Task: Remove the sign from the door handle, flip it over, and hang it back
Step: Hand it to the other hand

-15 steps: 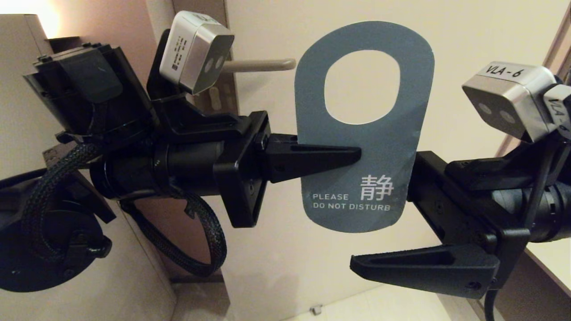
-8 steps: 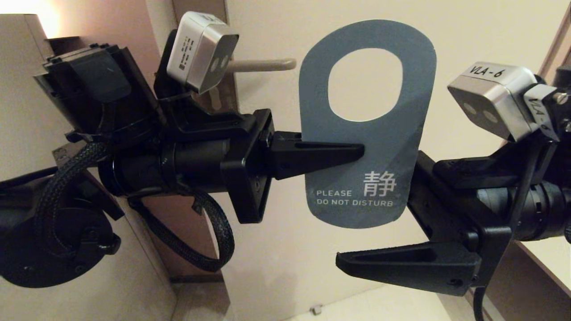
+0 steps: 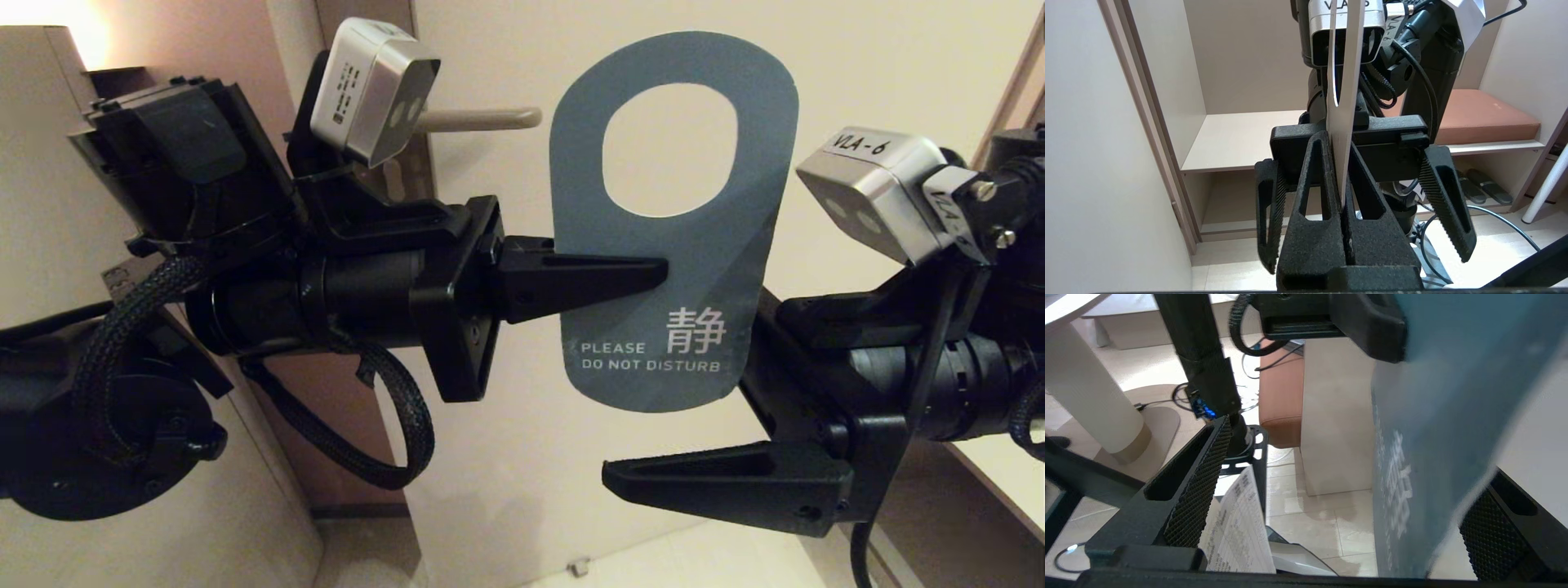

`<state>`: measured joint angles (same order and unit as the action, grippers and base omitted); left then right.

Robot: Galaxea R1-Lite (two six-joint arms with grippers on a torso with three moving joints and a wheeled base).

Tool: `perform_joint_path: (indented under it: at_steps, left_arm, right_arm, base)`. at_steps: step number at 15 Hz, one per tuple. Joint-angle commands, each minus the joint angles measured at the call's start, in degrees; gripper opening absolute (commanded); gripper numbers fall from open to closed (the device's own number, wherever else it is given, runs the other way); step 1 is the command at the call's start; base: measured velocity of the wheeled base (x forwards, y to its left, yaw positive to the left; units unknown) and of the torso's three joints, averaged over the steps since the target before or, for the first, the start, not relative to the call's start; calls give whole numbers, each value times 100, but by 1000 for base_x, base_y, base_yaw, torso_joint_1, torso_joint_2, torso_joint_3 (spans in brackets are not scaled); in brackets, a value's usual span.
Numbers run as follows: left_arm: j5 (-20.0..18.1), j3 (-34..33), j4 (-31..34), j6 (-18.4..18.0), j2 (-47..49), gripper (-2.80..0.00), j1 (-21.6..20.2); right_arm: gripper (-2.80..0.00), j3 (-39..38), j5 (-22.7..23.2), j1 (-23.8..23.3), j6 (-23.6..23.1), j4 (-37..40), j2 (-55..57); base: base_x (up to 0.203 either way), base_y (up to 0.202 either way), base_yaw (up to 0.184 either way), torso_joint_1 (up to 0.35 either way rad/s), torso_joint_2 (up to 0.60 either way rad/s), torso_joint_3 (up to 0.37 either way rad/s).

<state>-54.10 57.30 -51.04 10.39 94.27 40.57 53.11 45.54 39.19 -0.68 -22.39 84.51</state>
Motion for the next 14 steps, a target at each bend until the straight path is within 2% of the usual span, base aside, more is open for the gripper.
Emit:
perform_joint_path:
  at_steps: [1, 2, 14]
  left_arm:
    - [-23, -8, -29, 7, 4, -280, 3]
    - [-21, -8, -29, 7, 4, -280, -5]
    - [-21, -34, -29, 16, 4, -280, 2]
  right_arm:
    - [0, -3, -32, 1, -2, -15, 11]
    - [-280, -6, -67, 6, -2, -13, 13]
    - [-280, -29, -89, 1, -2, -12, 22]
  base:
    - [0, 0, 0, 0, 0, 0]
    - [0, 0, 0, 0, 0, 0]
    - [0, 0, 0, 0, 0, 0]
